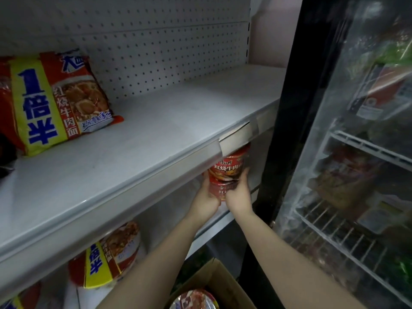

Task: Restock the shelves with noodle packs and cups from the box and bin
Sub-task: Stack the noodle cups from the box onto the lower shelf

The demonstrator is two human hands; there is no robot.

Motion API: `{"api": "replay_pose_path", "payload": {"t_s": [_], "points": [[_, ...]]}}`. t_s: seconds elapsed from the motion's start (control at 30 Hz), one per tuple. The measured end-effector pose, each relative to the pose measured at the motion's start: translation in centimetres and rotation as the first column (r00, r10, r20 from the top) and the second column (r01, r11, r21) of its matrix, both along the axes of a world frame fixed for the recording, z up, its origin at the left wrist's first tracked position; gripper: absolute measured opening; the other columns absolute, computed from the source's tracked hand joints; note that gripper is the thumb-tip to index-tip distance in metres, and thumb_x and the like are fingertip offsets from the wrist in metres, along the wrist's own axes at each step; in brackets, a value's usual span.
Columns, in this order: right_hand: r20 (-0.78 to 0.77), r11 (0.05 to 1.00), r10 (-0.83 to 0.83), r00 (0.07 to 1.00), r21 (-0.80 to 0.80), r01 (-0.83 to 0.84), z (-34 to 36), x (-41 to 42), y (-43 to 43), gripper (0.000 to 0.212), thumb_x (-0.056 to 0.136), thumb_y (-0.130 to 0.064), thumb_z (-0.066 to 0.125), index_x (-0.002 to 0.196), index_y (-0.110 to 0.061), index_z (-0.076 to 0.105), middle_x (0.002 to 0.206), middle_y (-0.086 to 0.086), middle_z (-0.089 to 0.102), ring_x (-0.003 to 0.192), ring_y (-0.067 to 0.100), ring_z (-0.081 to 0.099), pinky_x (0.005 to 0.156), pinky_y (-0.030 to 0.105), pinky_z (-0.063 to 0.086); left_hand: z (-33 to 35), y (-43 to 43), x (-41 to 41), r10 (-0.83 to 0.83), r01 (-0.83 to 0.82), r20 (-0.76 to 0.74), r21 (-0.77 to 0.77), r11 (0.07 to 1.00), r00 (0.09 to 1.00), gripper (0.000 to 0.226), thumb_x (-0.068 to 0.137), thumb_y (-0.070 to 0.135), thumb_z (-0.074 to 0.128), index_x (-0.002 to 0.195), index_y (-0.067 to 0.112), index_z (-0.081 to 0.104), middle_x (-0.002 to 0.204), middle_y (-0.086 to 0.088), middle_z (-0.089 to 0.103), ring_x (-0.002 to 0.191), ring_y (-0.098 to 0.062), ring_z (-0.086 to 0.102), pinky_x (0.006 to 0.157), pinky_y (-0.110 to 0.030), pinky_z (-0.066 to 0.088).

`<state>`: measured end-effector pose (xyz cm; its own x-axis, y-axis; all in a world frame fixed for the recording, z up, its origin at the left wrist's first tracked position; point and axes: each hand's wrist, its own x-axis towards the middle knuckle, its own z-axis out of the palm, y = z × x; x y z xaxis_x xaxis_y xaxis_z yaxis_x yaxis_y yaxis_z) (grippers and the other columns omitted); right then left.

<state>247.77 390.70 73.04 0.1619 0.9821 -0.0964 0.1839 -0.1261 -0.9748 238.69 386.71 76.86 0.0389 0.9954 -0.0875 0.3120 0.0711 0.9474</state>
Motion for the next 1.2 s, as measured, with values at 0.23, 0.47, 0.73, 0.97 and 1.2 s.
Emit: {"api": "replay_pose_path", "payload": {"t_s": [0.23,0.47,0.73,0.97,1.2], "points": [[0.133,0.989,0.144,0.981,-0.063,-0.137,-4.2,1.5,-5.2,0.076,0.095,-0.002,0.054,0.157,-0.020,0.015,0.116,0.002,0.059,0.113,0.024,0.059,0.084,0.021,0.043,-3.3,-3.1,-3.0,0.147,-0.164,-0.107,-0.172,0.971,0.983,0.084,0.091,0.000,0.056,0.158,0.018,0.008,0.161,-0.003,0.027,0.145,-0.021,0.031,0.097,-0.021,0.035],[0.033,0.927,0.290,0.957,-0.260,-0.272,-7.0,2.1,-10.4,0.060,0.096,-0.012,0.061,0.149,-0.004,0.034,0.143,0.010,0.047,0.136,0.025,0.044,0.103,0.024,0.033,-9.0,-10.6,-6.2,0.229,-0.258,-0.139,-0.247,0.934,0.963,0.057,0.092,0.005,0.058,0.146,0.016,0.043,0.137,-0.007,0.057,0.104,-0.013,0.059,0.079,-0.017,0.048],[0.115,0.694,0.631,0.768,-0.527,-0.491,-12.2,2.3,-18.1,0.029,0.096,-0.021,0.061,0.123,-0.009,0.059,0.110,0.002,0.064,0.099,0.016,0.059,0.094,0.028,0.045,-16.7,-24.0,-8.9,0.100,-0.272,-0.460,-0.326,0.905,0.882,0.037,0.089,0.019,0.053,0.123,0.029,0.065,0.118,0.004,0.071,0.103,-0.016,0.067,0.087,-0.032,0.055],[0.545,0.766,0.620,0.565,-0.263,-0.587,-16.2,-1.1,-21.6,0.031,0.094,-0.024,0.060,0.124,-0.016,0.064,0.120,0.002,0.059,0.113,0.018,0.056,0.093,0.026,0.046,-20.6,-29.5,-13.6,0.209,-0.604,-0.702,-0.378,0.702,0.681,0.060,0.090,0.038,0.059,0.144,0.018,0.041,0.141,-0.012,0.050,0.129,-0.035,0.045,0.106,-0.047,0.042],[0.187,0.419,0.906,0.380,-0.530,-0.738,-16.5,-6.5,-23.1,0.043,0.097,-0.030,0.057,0.137,-0.015,0.049,0.127,0.003,0.061,0.110,0.018,0.059,0.088,0.029,0.049,-21.9,-33.1,-14.9,0.362,-0.647,-0.557,-0.488,0.586,0.747,0.047,0.095,0.033,0.061,0.135,0.011,0.049,0.128,-0.014,0.063,0.113,-0.032,0.062,0.087,-0.032,0.048]]}}
